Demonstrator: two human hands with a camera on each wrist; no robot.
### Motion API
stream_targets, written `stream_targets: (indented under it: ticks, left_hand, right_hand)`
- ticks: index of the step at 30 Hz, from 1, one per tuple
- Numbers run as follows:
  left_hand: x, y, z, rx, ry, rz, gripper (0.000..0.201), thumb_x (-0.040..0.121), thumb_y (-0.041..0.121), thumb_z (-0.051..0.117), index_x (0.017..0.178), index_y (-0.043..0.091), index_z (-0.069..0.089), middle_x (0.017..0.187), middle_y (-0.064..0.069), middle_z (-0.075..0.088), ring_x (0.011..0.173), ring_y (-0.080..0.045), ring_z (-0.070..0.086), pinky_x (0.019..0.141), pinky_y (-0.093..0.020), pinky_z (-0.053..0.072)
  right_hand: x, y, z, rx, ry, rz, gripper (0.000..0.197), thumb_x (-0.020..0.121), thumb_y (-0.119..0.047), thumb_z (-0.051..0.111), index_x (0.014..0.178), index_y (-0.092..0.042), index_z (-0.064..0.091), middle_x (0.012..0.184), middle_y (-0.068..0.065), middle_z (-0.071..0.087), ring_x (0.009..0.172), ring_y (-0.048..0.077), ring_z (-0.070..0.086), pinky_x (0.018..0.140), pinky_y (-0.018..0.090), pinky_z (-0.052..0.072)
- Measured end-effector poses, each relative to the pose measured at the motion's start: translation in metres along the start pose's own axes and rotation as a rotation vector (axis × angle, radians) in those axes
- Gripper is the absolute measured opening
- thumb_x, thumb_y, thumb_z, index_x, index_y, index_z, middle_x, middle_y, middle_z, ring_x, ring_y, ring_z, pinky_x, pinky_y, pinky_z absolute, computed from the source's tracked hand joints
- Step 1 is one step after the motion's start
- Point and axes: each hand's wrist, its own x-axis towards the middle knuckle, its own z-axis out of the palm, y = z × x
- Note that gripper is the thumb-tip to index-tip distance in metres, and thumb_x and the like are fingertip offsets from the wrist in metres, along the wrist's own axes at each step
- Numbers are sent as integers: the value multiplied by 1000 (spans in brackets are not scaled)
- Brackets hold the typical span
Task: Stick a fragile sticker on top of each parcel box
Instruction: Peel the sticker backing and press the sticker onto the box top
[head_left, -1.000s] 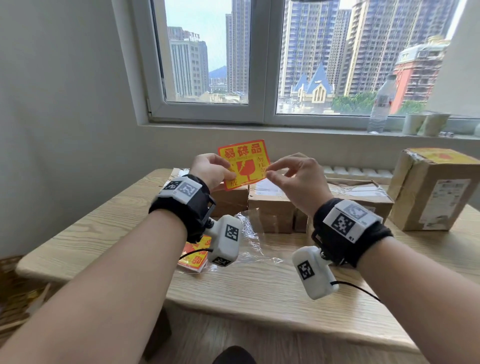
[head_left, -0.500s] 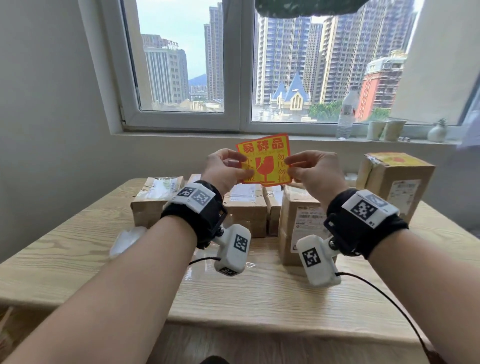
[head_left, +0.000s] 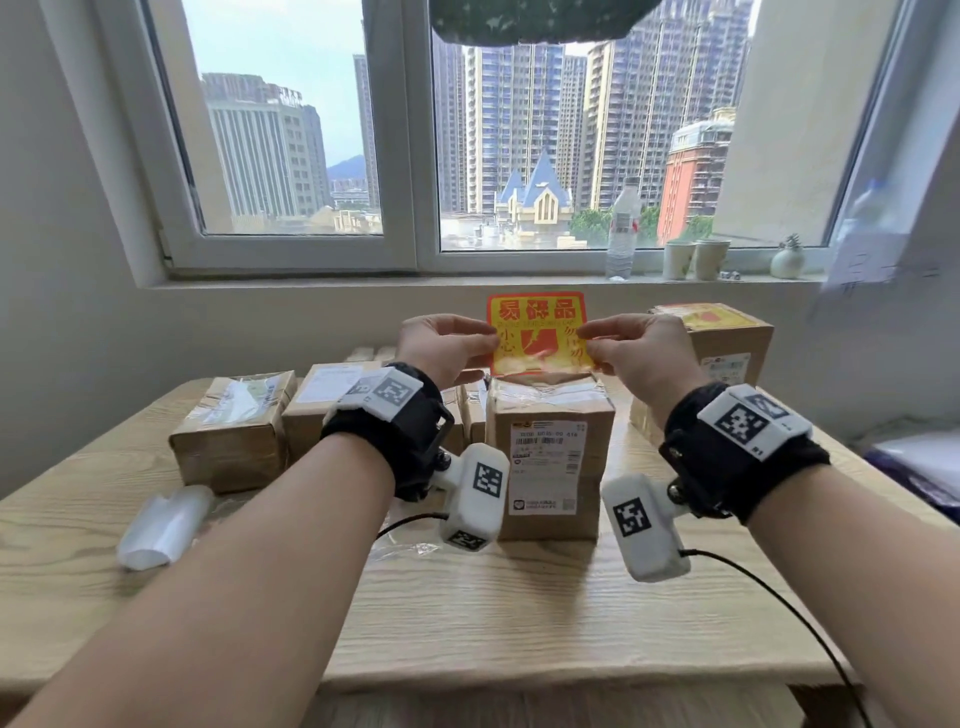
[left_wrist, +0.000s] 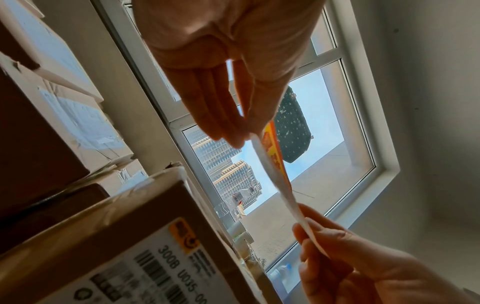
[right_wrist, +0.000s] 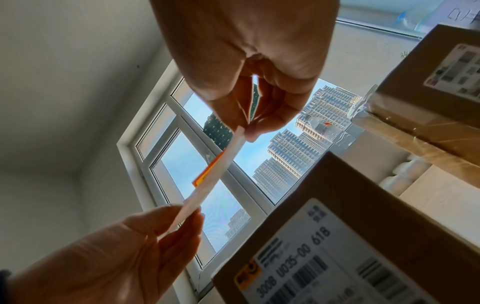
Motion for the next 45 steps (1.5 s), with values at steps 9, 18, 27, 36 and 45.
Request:
stream_targets:
  ticks: [9,18,27,36,45]
  left_hand:
    - [5,-13,10,143,42,-55,13,76,9,77,87,6,72,81,-6,75,74,-14,73,64,-22,59]
    - [13,-22,13,303,71,-8,6,75,15,78,80,14,75,73,2,74,58,-4,67,39,-9,40]
    - [10,-21,19,358,12,13,12,71,21,81,78,15,74,74,3,74,62,-3,67,49,-16,42]
    - [10,-26,18,370,9,6,12,69,20,83,75,16,73,75,2,73,68,-7,67,53,-20,47]
    - [11,-31,18,382,1,6,19,66,18,85,81,14,74,85,1,72,80,-10,66,60,-22,53]
  right_hand:
    - [7,24,0,-83,2,47,17,84,-9,69,75,-22,73,89,0,73,87,14,68,88,34,56]
    - [15,34,6,-217,27,76,20,85,-12,70,69,-23,74,89,-2,71,90,16,67,86,37,57]
    - [17,37,-1,-329,53,40,4,80,-19,75,80,-21,78,90,-4,73,91,11,66,90,35,54]
    - [17,39,1,-448,36,-26,6,82,-23,73,84,-22,78,93,-4,73,92,11,64,87,28,52]
    - [14,39,5,-539,28,-78,10,84,-22,71,90,-20,78,97,-2,73,94,13,63,89,29,51]
